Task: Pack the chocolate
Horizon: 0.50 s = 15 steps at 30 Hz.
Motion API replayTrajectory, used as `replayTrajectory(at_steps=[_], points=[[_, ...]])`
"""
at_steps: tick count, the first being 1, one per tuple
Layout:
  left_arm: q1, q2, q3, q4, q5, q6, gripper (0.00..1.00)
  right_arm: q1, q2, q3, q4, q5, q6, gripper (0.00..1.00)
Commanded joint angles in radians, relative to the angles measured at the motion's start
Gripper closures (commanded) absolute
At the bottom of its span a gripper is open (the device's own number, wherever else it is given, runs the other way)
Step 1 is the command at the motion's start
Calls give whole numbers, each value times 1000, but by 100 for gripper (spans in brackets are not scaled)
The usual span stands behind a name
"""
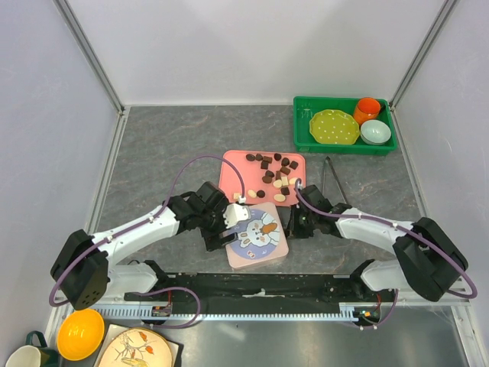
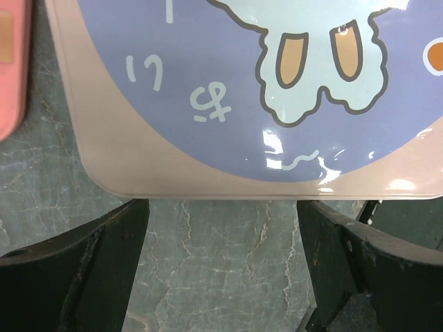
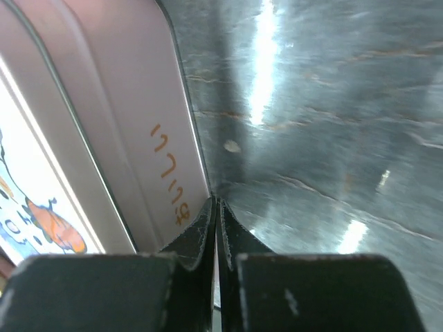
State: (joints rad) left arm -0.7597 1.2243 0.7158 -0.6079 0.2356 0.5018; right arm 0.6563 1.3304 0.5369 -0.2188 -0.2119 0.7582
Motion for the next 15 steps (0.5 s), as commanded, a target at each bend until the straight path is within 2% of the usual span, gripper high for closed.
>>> replayTrajectory(at_steps=[1,3,7,10,15], points=[[2,-5,48,86,-41,-6,6,-43,-65,26,-102,69,-72,90],[14,7,60,94,-44,3,5,-56,-98,58,-171,132,-100,84],[26,49,91,97,-47,11,5,-76,-160,109,-267,207,-140,62],[40,83,106,111,-56,17,5,-78,-189,141,-322,262,-160,56],[112,87,111,103,-77,37,5,-80,-278,181,-379,316,-169,55]])
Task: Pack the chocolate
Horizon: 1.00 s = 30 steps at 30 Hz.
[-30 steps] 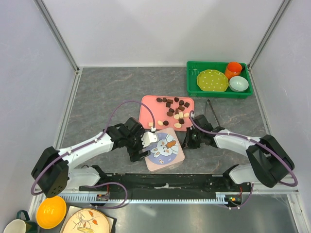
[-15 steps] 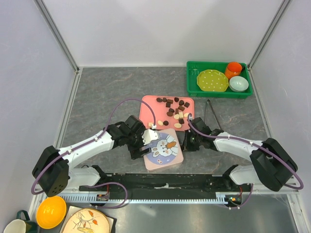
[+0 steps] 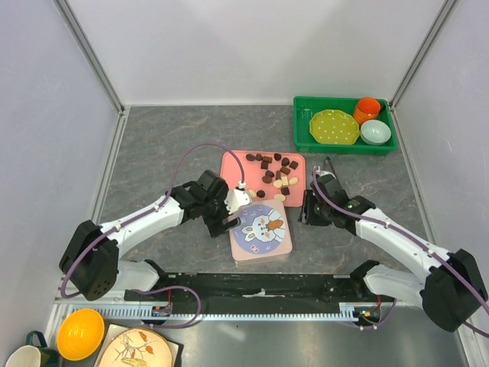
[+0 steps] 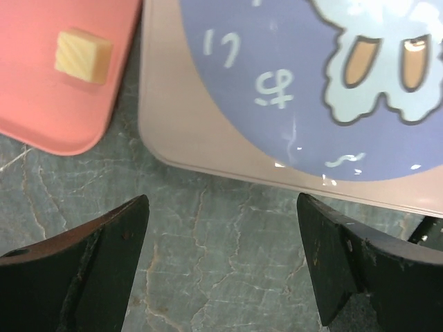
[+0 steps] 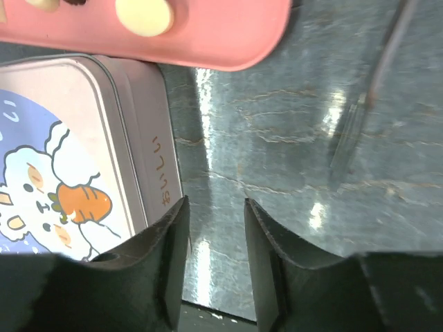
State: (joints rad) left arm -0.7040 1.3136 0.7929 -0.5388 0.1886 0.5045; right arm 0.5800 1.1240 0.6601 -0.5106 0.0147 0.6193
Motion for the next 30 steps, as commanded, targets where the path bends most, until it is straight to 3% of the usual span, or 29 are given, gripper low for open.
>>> replayTrajectory(at_steps=[1,3,4,5,13,30], points=[[75,-22,35,28,-31,38,5,-3,-85,67,-101,94,-36,51],[136,-46,49,5,-31,45,4,-5,-121,102,-115,111,-70,44],[153,-63,69,-34,-31,46,4,-2,-128,130,-123,117,-84,35],[168,-98,81,-53,-31,42,4,-3,-138,142,-127,119,-98,2],[201,-292,173,-208,0,-56,1,-3,-153,242,-111,137,-171,2],[205,-352,117,-224,58,-146,1,-2,-256,231,-118,235,-196,2]])
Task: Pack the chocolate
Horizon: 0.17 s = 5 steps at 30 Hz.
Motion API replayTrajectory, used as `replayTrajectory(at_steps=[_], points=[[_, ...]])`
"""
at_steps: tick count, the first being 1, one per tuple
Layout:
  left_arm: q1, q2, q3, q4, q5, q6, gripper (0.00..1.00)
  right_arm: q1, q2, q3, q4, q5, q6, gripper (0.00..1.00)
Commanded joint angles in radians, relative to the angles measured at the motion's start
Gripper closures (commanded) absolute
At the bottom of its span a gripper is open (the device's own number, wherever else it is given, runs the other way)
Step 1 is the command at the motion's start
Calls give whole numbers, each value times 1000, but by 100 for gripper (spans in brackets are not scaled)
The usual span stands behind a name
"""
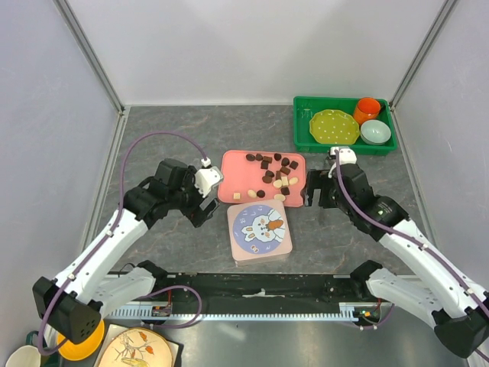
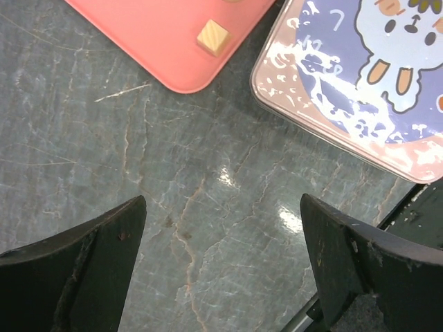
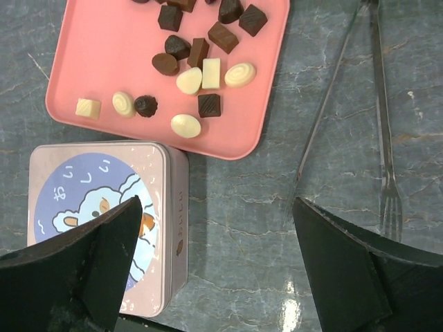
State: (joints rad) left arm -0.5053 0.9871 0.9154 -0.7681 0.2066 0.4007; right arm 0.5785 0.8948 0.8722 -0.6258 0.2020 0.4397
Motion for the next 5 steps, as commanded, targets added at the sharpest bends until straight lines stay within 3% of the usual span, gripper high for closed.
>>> replayTrajectory(at_steps=[1,5], points=[[7,-25,-10,10,45,-42,1,-2,-28,21,-6,53,-15,2],[13,-30,-16,26,54,-45,1,-2,-33,30,-8,69,-13,2]])
